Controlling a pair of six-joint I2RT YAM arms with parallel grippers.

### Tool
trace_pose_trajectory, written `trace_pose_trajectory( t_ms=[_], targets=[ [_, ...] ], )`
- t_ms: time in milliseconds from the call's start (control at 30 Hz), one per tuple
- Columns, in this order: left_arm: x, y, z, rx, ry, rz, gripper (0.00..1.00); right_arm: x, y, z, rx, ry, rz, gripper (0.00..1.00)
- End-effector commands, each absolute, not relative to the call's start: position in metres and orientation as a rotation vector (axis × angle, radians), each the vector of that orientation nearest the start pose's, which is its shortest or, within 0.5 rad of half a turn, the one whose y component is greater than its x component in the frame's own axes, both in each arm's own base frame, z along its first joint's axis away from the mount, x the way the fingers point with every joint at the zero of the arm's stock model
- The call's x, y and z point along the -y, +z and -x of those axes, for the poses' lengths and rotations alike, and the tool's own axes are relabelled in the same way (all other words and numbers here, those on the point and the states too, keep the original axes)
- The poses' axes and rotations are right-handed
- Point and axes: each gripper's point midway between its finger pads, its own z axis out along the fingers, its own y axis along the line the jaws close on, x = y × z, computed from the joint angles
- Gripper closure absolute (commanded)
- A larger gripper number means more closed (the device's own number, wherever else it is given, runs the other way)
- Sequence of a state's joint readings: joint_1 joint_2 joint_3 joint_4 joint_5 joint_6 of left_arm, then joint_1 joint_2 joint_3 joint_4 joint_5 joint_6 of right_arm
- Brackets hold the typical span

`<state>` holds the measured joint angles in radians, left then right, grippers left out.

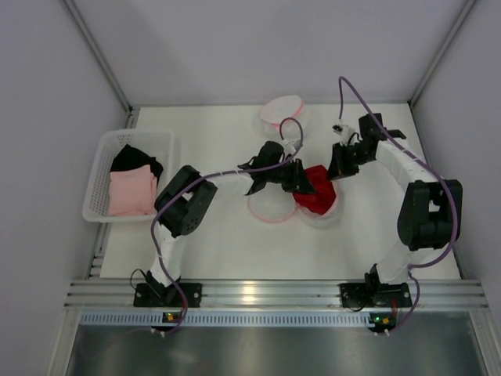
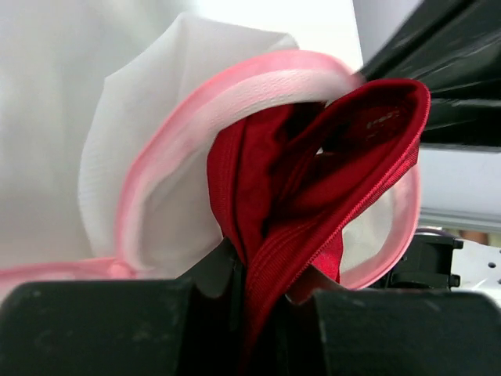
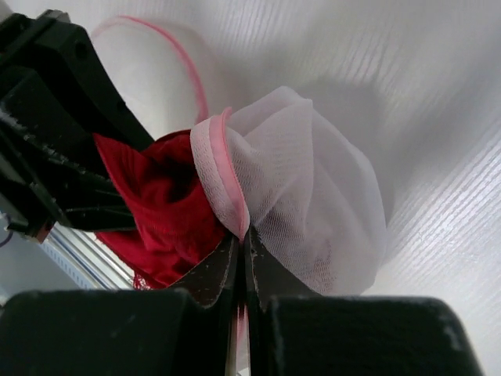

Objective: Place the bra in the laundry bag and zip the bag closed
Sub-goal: Place the bra in the laundry bag.

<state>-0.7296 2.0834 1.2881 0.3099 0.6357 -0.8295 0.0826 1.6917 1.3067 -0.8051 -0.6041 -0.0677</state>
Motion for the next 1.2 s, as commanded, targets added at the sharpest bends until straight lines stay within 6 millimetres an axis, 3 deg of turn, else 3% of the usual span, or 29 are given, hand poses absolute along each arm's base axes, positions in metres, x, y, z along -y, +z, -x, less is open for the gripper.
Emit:
trace_pose_trajectory(
  t_ms=[0, 33, 100, 133, 233, 467, 567, 700, 733, 833, 933, 1033, 1067, 1133, 1167],
  targets=[
    [0.463, 0.112, -0.29, -2.309, -1.467, -0.542, 1.0, -0.139, 0.137, -0.337, -2.535, 0.844, 0.438, 1.0],
    [0.467, 0.108, -0.28, -2.337, -1.468, -0.553, 1.0, -0.14, 0.138, -0.337, -2.53, 0.844, 0.445, 1.0],
    [0.47, 0.103, -0.28, -2.389, -1.436, -0.529, 1.0, -0.139, 0.14, -0.336, -2.514, 0.825, 0.458, 1.0],
    [0.465, 0.081, -0.281, -2.487, -1.376, -0.466, 1.0, -0.137, 0.144, -0.336, -2.496, 0.807, 0.47, 1.0],
    [0.462, 0.062, -0.284, -2.578, -1.338, -0.391, 1.0, -0.134, 0.147, -0.334, -2.476, 0.779, 0.485, 1.0],
    [0.429, 0.01, -0.282, -2.763, -1.127, -0.147, 1.0, -0.134, 0.167, -0.331, -2.398, 0.757, 0.516, 1.0],
    [0.423, 0.009, -0.289, -2.761, -1.15, -0.023, 1.0, -0.141, 0.166, -0.316, -2.4, 0.834, 0.539, 1.0],
    [0.415, 0.024, -0.303, -2.743, -1.213, 0.171, 1.0, -0.144, 0.148, -0.291, -2.457, 0.91, 0.55, 1.0],
    [0.414, 0.046, -0.322, -2.656, -1.28, 0.21, 1.0, -0.145, 0.146, -0.287, -2.461, 0.921, 0.553, 1.0],
    [0.398, 0.076, -0.352, -2.561, -1.331, 0.382, 1.0, -0.15, 0.139, -0.273, -2.476, 0.974, 0.552, 1.0],
    [0.392, 0.095, -0.37, -2.498, -1.355, 0.524, 1.0, -0.164, 0.138, -0.266, -2.462, 1.058, 0.531, 1.0],
    [0.413, 0.109, -0.375, -2.472, -1.395, 0.539, 1.0, -0.18, 0.138, -0.264, -2.438, 1.155, 0.513, 1.0],
    [0.418, 0.095, -0.372, -2.515, -1.363, 0.582, 1.0, -0.185, 0.14, -0.263, -2.45, 1.197, 0.48, 1.0],
    [0.441, 0.097, -0.366, -2.539, -1.34, 0.561, 1.0, -0.189, 0.141, -0.263, -2.454, 1.24, 0.443, 1.0],
    [0.439, 0.077, -0.362, -2.589, -1.226, 0.569, 1.0, -0.19, 0.141, -0.263, -2.455, 1.257, 0.432, 1.0]
  ],
)
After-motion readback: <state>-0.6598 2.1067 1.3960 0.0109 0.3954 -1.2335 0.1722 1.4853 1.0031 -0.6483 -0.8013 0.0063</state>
